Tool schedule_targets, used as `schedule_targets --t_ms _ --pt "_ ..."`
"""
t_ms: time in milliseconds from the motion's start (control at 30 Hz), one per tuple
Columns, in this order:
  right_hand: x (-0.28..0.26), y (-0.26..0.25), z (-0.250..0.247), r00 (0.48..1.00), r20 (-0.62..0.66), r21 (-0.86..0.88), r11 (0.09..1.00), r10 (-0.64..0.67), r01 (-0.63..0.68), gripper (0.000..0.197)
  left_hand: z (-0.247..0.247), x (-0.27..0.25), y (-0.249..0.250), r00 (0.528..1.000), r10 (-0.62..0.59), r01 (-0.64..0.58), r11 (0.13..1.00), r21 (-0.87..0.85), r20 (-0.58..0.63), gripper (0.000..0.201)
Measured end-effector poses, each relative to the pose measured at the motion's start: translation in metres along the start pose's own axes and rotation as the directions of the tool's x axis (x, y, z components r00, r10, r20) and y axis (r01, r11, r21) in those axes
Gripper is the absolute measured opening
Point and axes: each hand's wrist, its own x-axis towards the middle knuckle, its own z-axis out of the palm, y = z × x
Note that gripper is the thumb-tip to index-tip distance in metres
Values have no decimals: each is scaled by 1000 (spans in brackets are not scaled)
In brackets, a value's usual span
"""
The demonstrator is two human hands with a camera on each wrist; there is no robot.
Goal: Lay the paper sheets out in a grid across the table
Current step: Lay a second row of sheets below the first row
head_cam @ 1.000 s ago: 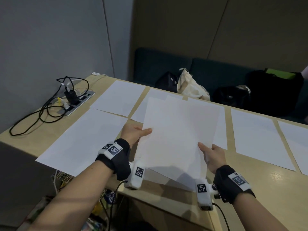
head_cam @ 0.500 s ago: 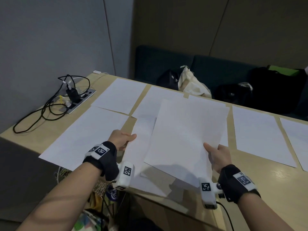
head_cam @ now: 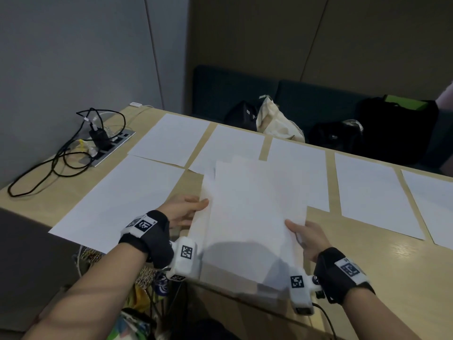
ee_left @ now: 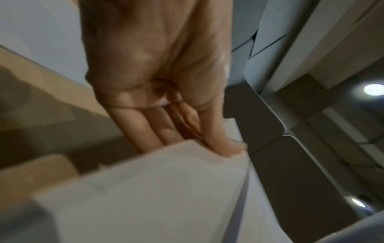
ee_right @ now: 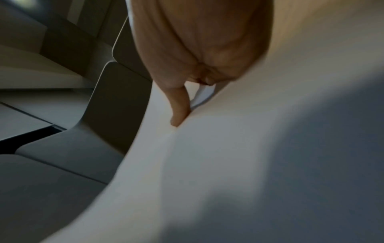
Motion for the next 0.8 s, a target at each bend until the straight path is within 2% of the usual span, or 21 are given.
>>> schedule_targets --t_ms 133,267,367,467,567,667,733,800 --pt "-4 -4 14 979 197 133 987 61 -88 34 8 -5 14 986 42 -22 992 -121 162 15" --pt "-6 -10 16 948 315 164 982 41 -97 28 13 -7 24 981 96 -80 992 -98 171 34" --pt "-2 -14 9 955 297 210 977 -21 -44 24 11 -6 27 988 138 -133 989 -72 74 25" --pt "2 -19 4 963 262 224 975 -64 4 22 9 -6 27 987 153 -155 987 -31 -46 7" --pt "8 -19 4 983 135 111 988 -123 109 14 12 -2 24 968 197 -197 980 15 -152 15" --pt "13 -17 6 987 -22 48 986 -157 158 11 16 -2 22 973 179 -191 979 -76 -149 14" --pt "14 -19 6 984 -61 71 982 -170 174 15 16 -2 22 982 141 -155 981 -115 -125 16" --pt "14 -22 5 983 -72 82 981 -170 176 27 14 -1 22 987 116 -131 982 -135 -110 17"
